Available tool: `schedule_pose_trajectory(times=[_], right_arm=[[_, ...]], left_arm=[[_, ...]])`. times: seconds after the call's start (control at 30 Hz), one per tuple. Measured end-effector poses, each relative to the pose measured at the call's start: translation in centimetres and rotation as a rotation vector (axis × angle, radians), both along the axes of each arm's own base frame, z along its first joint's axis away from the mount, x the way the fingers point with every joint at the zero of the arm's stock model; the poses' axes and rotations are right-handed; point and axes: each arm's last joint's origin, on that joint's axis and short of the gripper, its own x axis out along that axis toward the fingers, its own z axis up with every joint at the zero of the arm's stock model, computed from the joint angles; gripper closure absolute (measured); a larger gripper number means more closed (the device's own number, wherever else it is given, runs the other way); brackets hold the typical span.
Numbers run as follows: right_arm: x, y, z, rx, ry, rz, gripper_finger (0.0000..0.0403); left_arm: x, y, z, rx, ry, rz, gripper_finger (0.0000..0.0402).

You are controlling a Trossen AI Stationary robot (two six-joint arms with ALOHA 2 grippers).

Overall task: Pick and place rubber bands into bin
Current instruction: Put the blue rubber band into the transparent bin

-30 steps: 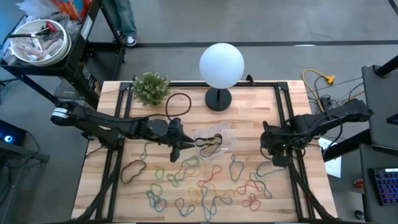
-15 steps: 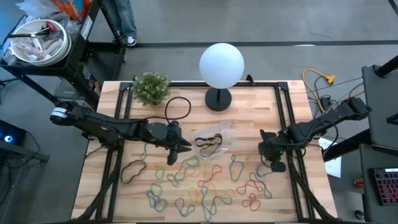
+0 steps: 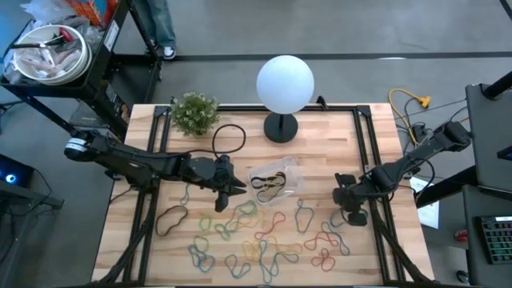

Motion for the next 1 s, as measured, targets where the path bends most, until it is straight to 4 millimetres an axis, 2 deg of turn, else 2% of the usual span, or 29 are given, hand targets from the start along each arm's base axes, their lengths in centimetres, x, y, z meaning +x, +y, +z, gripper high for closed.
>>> schedule_pose_trajectory(times=[0.2,0.8,1.0], right_arm=[[-0.1,0.3,-0.8,-0.025,0.044,0.021,0.0346],[1.1,1.0,-3.5,-0.098,0.18,-0.001,0.0348],[1.2,1.1,-3.1,-0.078,0.166,-0.04,0.0388]], left_arm=[[0.0,0.0,0.0,0.001,0.0,0.003,0.0322],[0.0,0.0,0.0,0.001,-0.001,0.004,0.0322],[0.0,0.0,0.0,0.002,-0.001,0.004,0.0322]])
